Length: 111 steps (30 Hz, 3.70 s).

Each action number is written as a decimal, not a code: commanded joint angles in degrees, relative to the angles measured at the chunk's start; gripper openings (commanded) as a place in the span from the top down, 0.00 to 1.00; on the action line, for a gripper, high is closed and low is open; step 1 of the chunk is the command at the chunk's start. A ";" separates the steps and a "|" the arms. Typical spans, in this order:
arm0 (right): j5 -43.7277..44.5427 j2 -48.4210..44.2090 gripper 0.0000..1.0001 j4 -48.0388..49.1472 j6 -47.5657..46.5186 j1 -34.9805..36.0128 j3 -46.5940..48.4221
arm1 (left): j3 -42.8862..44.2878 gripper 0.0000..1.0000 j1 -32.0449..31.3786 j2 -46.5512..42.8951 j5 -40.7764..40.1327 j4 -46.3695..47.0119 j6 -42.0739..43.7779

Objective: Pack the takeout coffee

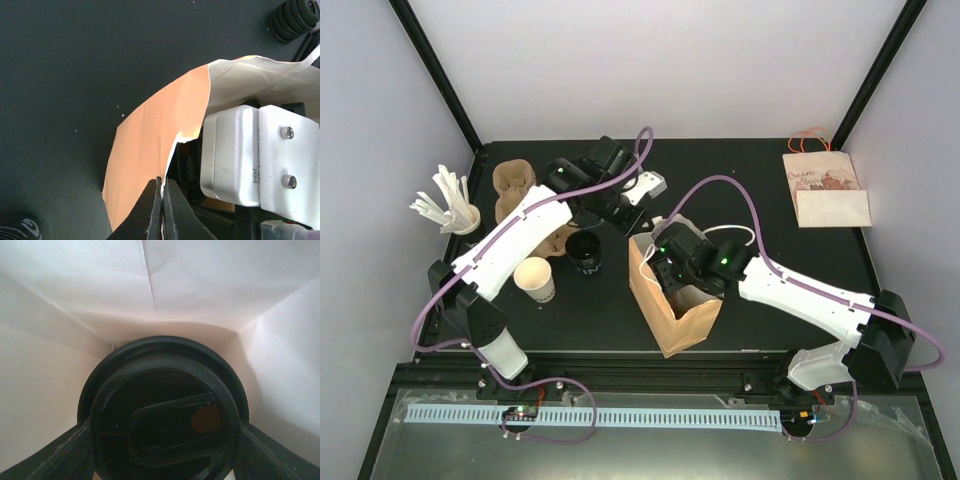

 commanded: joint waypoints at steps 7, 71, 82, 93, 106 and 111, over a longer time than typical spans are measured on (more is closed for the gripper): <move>15.73 -2.63 0.73 -3.35 -7.56 2.31 1.44 | 1.25 0.98 -2.04 -6.84 -3.93 9.48 -2.25; 2.13 11.67 0.77 -9.12 -8.21 3.85 0.17 | -17.96 0.98 -3.54 -16.02 -4.23 19.46 -5.04; -3.06 16.91 0.77 -10.91 -11.26 1.58 0.24 | -15.31 0.98 -1.77 -12.89 -5.36 17.86 -8.35; -7.93 23.71 0.75 -13.26 -12.32 -0.59 2.19 | -15.25 0.98 -0.04 -12.89 -4.29 16.82 -7.51; 8.61 22.24 0.75 -14.72 -13.89 -1.28 4.00 | -10.57 0.98 0.42 -10.58 -3.30 14.46 -6.26; 7.67 22.40 0.71 -14.96 -13.81 -1.98 5.67 | -6.03 0.96 0.47 -7.73 -2.55 13.35 -5.89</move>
